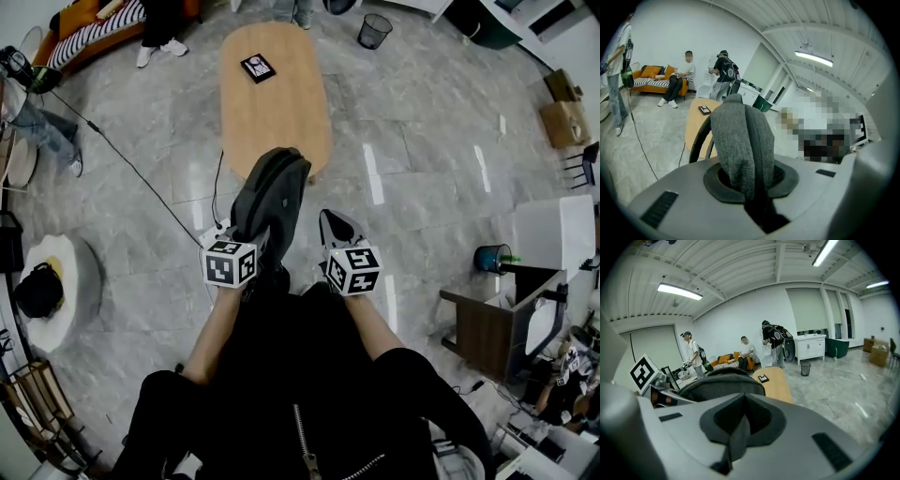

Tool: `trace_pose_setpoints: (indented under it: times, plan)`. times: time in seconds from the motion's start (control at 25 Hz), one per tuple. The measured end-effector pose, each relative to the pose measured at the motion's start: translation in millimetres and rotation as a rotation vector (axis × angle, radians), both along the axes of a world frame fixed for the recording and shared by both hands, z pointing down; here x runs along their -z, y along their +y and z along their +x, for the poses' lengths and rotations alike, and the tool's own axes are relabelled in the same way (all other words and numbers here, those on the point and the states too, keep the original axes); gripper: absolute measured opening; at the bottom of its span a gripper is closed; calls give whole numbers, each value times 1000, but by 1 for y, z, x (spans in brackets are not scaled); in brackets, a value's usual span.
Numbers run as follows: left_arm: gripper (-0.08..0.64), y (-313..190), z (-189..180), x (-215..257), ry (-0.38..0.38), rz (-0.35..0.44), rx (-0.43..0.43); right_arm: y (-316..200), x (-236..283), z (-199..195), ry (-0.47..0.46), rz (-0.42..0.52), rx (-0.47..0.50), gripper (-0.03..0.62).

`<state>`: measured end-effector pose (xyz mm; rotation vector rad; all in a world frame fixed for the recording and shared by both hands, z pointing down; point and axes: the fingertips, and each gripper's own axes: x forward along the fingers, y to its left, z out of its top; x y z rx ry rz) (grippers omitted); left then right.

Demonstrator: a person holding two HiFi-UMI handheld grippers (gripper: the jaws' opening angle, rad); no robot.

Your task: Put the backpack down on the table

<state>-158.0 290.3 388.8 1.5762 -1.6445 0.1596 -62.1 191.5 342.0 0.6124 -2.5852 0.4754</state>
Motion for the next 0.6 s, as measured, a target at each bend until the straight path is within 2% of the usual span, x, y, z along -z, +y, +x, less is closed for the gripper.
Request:
trace_pose_setpoints:
  times: [0.2,0.6]
  plan:
    - [78,-15,-24,-2,-15,-6,-48,-10,3,-17,11,8,-24,11]
    - [78,-62,-47,-11,-12,-34,-41,-62,-8,-30,-1,-18,-44,11]
